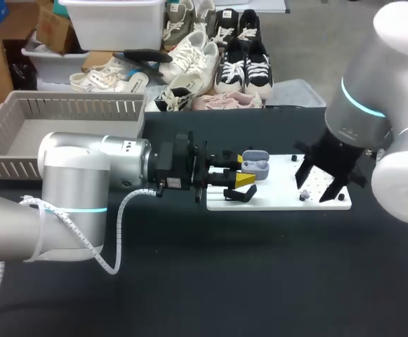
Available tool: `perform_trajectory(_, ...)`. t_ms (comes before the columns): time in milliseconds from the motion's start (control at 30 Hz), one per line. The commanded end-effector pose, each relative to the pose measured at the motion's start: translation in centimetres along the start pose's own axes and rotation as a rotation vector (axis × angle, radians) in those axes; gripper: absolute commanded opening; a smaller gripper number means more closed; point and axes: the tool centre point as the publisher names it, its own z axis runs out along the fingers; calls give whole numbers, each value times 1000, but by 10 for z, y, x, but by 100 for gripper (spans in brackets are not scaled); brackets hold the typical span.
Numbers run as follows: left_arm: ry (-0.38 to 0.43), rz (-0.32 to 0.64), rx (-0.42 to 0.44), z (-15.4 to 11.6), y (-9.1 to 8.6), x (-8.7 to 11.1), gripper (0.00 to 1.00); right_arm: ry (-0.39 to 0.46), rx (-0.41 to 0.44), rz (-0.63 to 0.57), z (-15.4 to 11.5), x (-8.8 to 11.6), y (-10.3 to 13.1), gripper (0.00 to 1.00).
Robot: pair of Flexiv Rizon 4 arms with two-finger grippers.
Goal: Pick up each earbud case from the left stands, insert the matching earbuds, close the lid, and place the case in the box.
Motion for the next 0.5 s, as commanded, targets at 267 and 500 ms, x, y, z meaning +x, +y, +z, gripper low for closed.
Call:
perform_trajectory(267,-1,0,1,0,1,1,0,-59,-20,5,12,1,3,48)
perform_trajectory(500,-1,0,1,0,1,1,0,-58,-33,37,17,-6,3,52)
